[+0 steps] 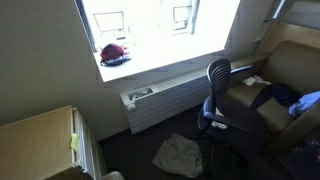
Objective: Put the clothes on the brown chair onto the black chair and vice-versa
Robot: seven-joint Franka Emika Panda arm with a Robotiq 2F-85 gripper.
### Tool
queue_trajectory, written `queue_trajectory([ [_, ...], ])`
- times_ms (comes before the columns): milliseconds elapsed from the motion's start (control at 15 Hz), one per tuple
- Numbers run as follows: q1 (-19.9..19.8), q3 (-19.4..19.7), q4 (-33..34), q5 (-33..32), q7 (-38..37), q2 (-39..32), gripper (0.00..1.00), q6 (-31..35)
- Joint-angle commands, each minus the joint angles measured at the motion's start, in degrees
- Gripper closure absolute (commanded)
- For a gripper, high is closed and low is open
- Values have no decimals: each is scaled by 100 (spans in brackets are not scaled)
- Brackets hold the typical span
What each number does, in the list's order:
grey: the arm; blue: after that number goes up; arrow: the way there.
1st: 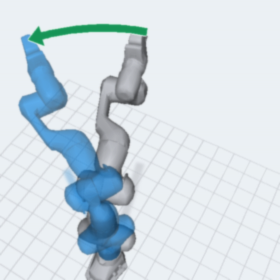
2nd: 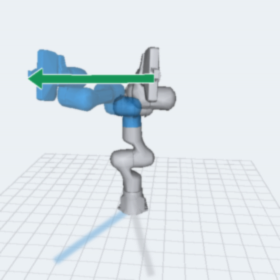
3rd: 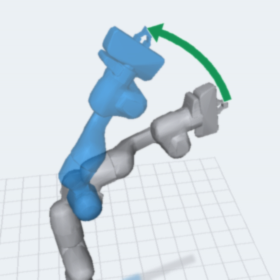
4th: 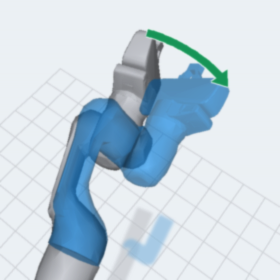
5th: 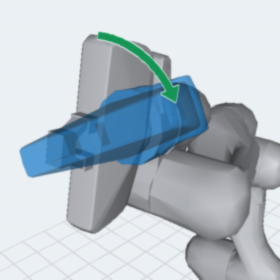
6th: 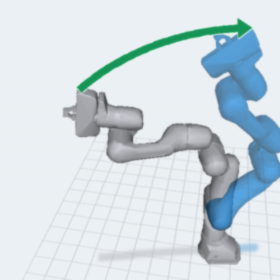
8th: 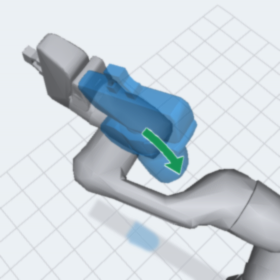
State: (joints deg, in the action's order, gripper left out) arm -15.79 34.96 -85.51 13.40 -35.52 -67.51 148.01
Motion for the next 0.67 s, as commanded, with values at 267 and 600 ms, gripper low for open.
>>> queue_trajectory([
  [267,-1235,-1129,416,710,-355,277,96,189],
  [600,-809,-999,-126,692,-71,1241,98,1658],
])
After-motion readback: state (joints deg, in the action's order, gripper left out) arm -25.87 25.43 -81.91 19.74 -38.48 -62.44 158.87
